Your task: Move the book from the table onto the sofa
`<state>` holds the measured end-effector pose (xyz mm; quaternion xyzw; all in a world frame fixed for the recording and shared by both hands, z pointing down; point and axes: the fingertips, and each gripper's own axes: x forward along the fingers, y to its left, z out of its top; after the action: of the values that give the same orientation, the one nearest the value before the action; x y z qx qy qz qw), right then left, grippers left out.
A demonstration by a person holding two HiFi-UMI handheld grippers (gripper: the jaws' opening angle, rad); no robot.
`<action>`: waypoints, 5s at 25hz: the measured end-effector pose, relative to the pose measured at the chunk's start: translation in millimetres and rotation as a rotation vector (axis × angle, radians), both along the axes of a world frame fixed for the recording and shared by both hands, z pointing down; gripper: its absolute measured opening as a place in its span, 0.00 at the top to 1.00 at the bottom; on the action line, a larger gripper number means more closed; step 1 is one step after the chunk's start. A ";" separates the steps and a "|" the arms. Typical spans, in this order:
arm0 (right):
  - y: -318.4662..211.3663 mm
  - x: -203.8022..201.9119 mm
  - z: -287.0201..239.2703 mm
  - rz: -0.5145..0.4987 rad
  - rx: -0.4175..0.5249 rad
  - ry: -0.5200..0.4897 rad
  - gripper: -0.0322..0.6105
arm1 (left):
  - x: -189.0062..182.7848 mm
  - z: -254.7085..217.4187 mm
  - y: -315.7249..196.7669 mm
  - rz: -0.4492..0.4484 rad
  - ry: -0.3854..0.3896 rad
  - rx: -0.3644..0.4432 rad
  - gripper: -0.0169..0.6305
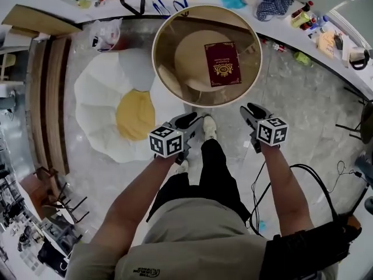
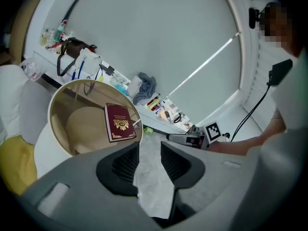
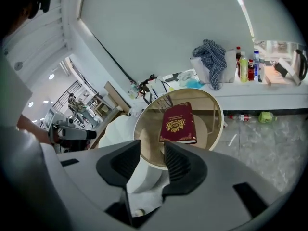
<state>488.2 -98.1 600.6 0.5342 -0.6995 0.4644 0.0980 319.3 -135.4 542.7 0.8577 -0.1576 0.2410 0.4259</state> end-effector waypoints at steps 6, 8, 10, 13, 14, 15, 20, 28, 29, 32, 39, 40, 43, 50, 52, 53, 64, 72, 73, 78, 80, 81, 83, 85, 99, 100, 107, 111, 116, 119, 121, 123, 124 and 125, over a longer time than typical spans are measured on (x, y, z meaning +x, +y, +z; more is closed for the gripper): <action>-68.1 42.4 78.2 -0.007 -0.043 0.025 0.71 | 43.2 84.0 -48.8 -0.033 -0.052 -0.054 0.74; -85.6 53.2 100.5 0.004 -0.062 0.018 0.70 | 49.7 108.4 -62.6 -0.044 -0.076 -0.069 0.73; -101.2 62.2 121.6 0.019 -0.077 0.003 0.69 | 54.9 131.3 -76.3 -0.053 -0.098 -0.079 0.73; -121.1 69.7 148.8 0.032 -0.086 -0.031 0.66 | 63.8 160.2 -94.6 -0.072 -0.103 -0.095 0.72; -126.2 70.8 156.2 0.034 -0.086 -0.042 0.65 | 66.8 168.8 -98.7 -0.073 -0.105 -0.099 0.72; -130.3 71.7 163.1 0.037 -0.088 -0.053 0.65 | 69.4 177.1 -102.0 -0.071 -0.109 -0.101 0.72; -140.4 73.3 192.8 0.067 -0.106 -0.120 0.64 | 81.5 213.3 -114.2 -0.099 -0.118 -0.138 0.72; -142.0 67.0 205.4 0.131 -0.096 -0.228 0.64 | 99.3 241.5 -114.6 -0.096 -0.117 -0.188 0.72; -141.8 66.8 205.1 0.135 -0.093 -0.235 0.64 | 101.0 243.8 -114.3 -0.095 -0.122 -0.193 0.72; -142.0 68.8 203.9 0.145 -0.086 -0.237 0.66 | 103.6 248.0 -115.6 -0.085 -0.158 -0.165 0.78; -138.1 58.6 185.7 0.138 -0.063 -0.236 0.69 | 91.0 231.4 -113.6 -0.127 -0.143 -0.151 0.81; -137.4 52.8 181.9 0.134 -0.059 -0.236 0.69 | 85.1 227.0 -112.6 -0.136 -0.142 -0.144 0.81; -137.3 34.8 170.7 0.120 -0.048 -0.243 0.69 | 67.5 214.2 -111.7 -0.171 -0.133 -0.126 0.81; -146.3 -9.8 142.4 0.050 -0.020 -0.239 0.69 | 21.1 183.8 -111.6 -0.260 -0.098 -0.085 0.81; -151.1 -29.4 132.5 0.015 -0.012 -0.240 0.69 | 1.5 174.0 -110.8 -0.301 -0.087 -0.075 0.81; -152.7 -40.9 127.5 -0.002 -0.007 -0.241 0.69 | -9.9 169.1 -109.5 -0.321 -0.082 -0.072 0.81; -131.2 -183.4 68.3 -0.179 -0.006 -0.237 0.69 | -149.4 112.6 -62.6 -0.518 -0.068 -0.053 0.81; -108.4 -266.6 56.9 -0.295 -0.013 -0.235 0.70 | -229.2 100.6 -26.2 -0.636 -0.072 -0.039 0.81; -106.5 -277.0 57.0 -0.308 -0.013 -0.235 0.70 | -238.9 100.2 -22.7 -0.651 -0.073 -0.037 0.81; -94.1 -328.9 63.6 -0.373 -0.028 -0.240 0.70 | -286.8 106.5 -1.2 -0.714 -0.089 -0.050 0.81; -90.8 -349.5 68.4 -0.399 -0.038 -0.245 0.70 | -305.9 110.5 4.9 -0.739 -0.095 -0.054 0.81; -89.1 -359.5 71.4 -0.411 -0.043 -0.248 0.70 | -315.3 112.9 7.5 -0.751 -0.097 -0.056 0.81; -85.1 -378.5 78.7 -0.434 -0.054 -0.249 0.70 | -333.8 119.2 12.1 -0.773 -0.102 -0.060 0.81; -80.3 -397.6 87.9 -0.460 -0.068 -0.247 0.70 | -352.2 127.7 17.6 -0.795 -0.111 -0.069 0.81; -72.4 -471.7 202.3 -0.601 -0.183 -0.208 0.70 | -419.8 241.8 33.5 -0.892 -0.149 -0.159 0.81; -74.2 -472.0 212.9 -0.608 -0.188 -0.198 0.69 | -420.0 253.7 31.8 -0.894 -0.146 -0.164 0.81; -84.1 -456.5 282.3 -0.623 -0.209 -0.122 0.70 | -404.2 332.5 22.3 -0.894 -0.103 -0.191 0.81; -86.5 -446.1 317.4 -0.618 -0.225 -0.081 0.69 | -395.0 374.2 16.6 -0.877 -0.077 -0.210 0.81; -87.8 -439.4 353.0 -0.591 -0.233 -0.050 0.69 | -389.3 418.5 13.7 -0.847 -0.052 -0.244 0.81; -89.5 -439.4 359.4 -0.592 -0.223 -0.040 0.69 | -389.8 432.7 12.3 -0.829 -0.055 -0.244 0.81; -88.4 -438.0 359.1 -0.596 -0.224 -0.040 0.68 | -387.7 437.3 14.5 -0.832 -0.055 -0.249 0.81; -88.6 -435.7 358.4 -0.589 -0.228 -0.041 0.67 | -386.9 440.0 15.6 -0.834 -0.064 -0.249 0.80; -90.2 -434.6 357.0 -0.576 -0.226 -0.038 0.67 | -387.6 440.5 15.3 -0.834 -0.074 -0.246 0.80; -92.3 -433.1 354.9 -0.561 -0.221 -0.031 0.67 | -388.8 440.7 15.1 -0.835 -0.090 -0.241 0.80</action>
<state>55.1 -190.4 955.5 0.2991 -0.7664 0.5006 0.2695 -69.5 -120.3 983.4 0.6533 -0.4800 0.1018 0.5765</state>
